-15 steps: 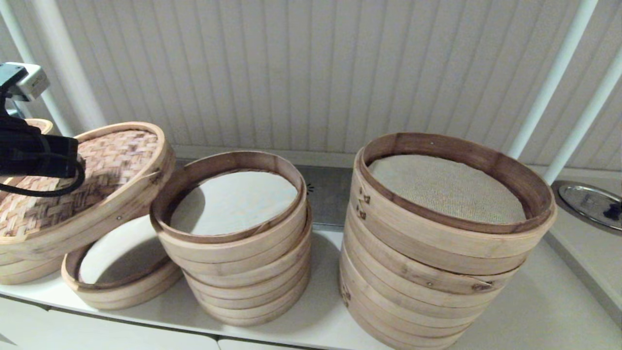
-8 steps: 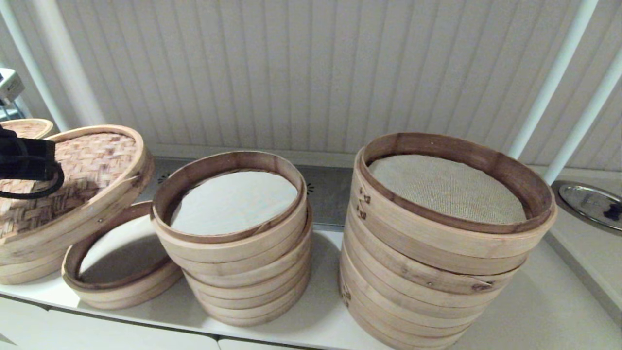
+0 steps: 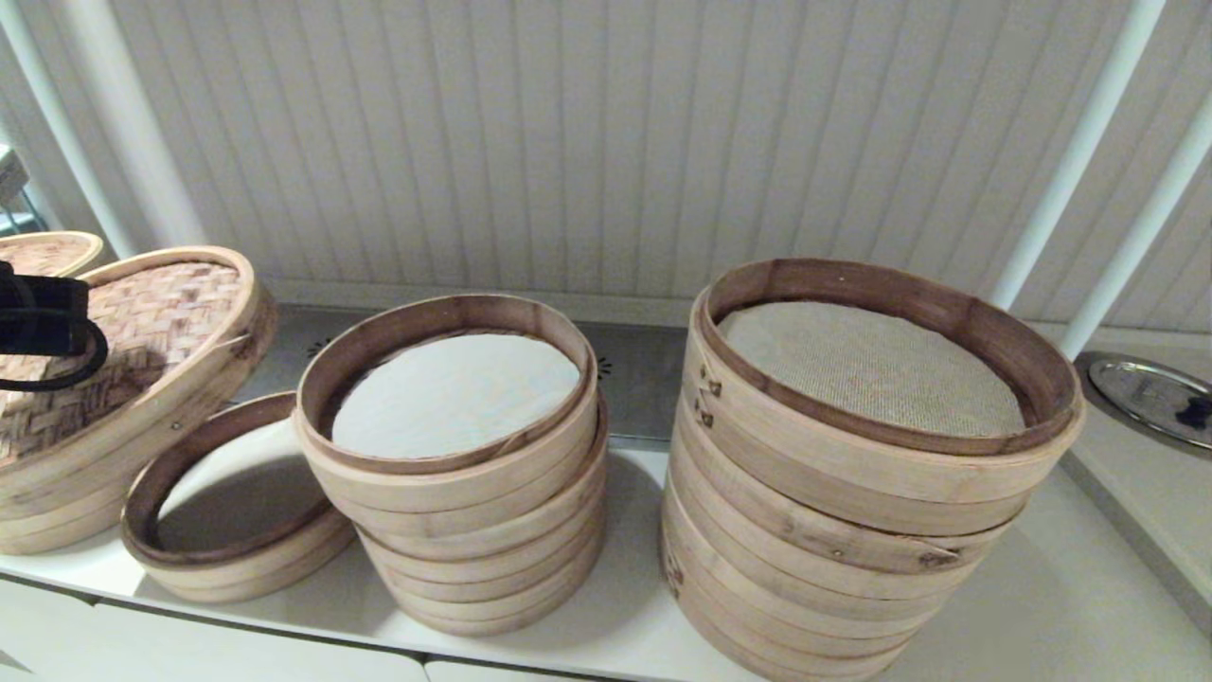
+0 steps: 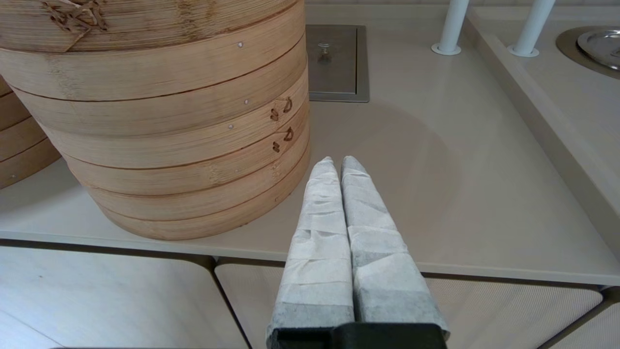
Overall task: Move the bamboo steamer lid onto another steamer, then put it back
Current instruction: Put the steamer
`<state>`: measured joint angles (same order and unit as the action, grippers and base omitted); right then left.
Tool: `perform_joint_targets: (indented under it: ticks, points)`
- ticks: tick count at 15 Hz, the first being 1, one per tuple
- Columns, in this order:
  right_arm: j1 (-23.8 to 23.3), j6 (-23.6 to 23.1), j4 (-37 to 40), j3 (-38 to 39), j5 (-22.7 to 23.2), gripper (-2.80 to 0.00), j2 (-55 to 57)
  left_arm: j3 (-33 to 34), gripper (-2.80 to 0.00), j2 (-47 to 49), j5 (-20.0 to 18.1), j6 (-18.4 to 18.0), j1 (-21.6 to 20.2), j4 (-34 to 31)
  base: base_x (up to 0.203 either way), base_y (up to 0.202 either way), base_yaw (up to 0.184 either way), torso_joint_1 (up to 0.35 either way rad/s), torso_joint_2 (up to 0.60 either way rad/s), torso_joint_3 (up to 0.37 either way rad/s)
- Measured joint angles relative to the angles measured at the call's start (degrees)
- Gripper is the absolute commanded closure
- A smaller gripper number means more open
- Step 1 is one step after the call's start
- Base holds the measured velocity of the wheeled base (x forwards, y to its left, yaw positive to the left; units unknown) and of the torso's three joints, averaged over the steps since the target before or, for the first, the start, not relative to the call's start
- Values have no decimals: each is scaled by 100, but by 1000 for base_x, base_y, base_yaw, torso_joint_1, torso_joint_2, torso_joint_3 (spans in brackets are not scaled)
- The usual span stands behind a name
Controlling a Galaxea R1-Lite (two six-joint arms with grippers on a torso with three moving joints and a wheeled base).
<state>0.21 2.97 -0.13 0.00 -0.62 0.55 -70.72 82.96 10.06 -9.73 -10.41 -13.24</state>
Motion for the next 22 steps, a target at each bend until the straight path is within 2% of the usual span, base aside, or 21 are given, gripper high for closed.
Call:
perform_joint_targets:
  ticks: [15,22]
  points:
    - [-2,0,0,0,0,0,0,30,0,506,-21,40,-169,252,0,0,0,0,0,0]
    - [0,0,0,0,0,0,0,283,0,761,-39,20,-164,564,0,0,0,0,0,0]
